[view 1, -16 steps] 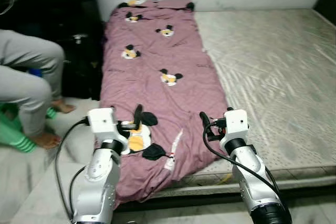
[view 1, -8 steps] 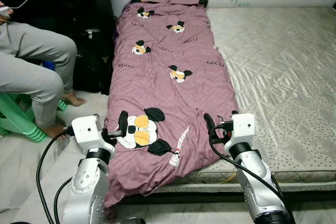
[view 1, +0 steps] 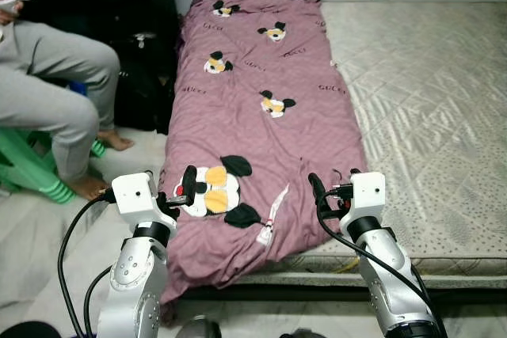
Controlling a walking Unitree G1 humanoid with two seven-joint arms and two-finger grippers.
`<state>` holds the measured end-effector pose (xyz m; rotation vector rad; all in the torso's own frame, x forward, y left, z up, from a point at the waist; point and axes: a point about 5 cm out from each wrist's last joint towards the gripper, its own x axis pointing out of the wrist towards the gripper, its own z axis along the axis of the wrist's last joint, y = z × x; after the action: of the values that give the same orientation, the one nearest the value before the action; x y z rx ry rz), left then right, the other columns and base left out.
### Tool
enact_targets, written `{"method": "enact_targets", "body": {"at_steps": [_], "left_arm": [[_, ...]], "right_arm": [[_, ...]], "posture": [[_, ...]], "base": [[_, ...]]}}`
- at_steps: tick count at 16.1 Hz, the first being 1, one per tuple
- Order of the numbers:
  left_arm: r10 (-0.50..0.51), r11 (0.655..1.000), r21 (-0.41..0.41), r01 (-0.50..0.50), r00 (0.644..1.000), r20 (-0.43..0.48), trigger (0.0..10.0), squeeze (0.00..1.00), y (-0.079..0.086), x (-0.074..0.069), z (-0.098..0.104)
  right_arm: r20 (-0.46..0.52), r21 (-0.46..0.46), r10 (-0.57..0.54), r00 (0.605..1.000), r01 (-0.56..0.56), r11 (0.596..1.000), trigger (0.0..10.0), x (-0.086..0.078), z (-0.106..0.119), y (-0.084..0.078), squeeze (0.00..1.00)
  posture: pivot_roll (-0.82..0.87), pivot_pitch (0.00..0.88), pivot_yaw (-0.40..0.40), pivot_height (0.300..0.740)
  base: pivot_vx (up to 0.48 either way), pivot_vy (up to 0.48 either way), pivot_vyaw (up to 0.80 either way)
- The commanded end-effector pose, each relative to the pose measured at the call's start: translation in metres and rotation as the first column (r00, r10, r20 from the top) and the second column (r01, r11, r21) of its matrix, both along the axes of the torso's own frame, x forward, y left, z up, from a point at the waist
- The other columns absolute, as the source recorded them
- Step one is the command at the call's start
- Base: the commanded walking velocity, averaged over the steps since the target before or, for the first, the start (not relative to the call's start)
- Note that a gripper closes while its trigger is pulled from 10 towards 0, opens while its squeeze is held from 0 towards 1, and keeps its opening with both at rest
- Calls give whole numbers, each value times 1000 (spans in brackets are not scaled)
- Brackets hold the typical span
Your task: Clean up the room
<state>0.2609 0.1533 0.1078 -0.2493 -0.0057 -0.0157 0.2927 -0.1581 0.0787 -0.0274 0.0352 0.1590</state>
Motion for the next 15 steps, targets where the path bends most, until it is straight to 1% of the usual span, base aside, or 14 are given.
{"method": "enact_targets", "body": {"at_steps": [1, 3, 15], "left_arm": [[14, 1000, 12, -14, 1000, -11, 10000, 0, 3, -1, 0], [13, 1000, 12, -13, 1000, -8, 10000, 0, 3, 0, 0], [24, 1000, 17, -24, 1000, -3, 10000, 0, 2, 5, 1]], "right_arm": [[9, 6, 10, 1000, -11, 1000, 10000, 0, 3, 1, 0], [11, 5, 15, 1000, -15, 1000, 10000, 0, 4, 1, 0], [7, -3, 33, 999, -33, 999, 10000, 4, 4, 4, 0]], "posture": [[51, 150, 30, 655], [49, 150, 28, 637], [49, 160, 24, 637]], "base": [[0, 0, 0], [0, 0, 0], [0, 0, 0]]}}
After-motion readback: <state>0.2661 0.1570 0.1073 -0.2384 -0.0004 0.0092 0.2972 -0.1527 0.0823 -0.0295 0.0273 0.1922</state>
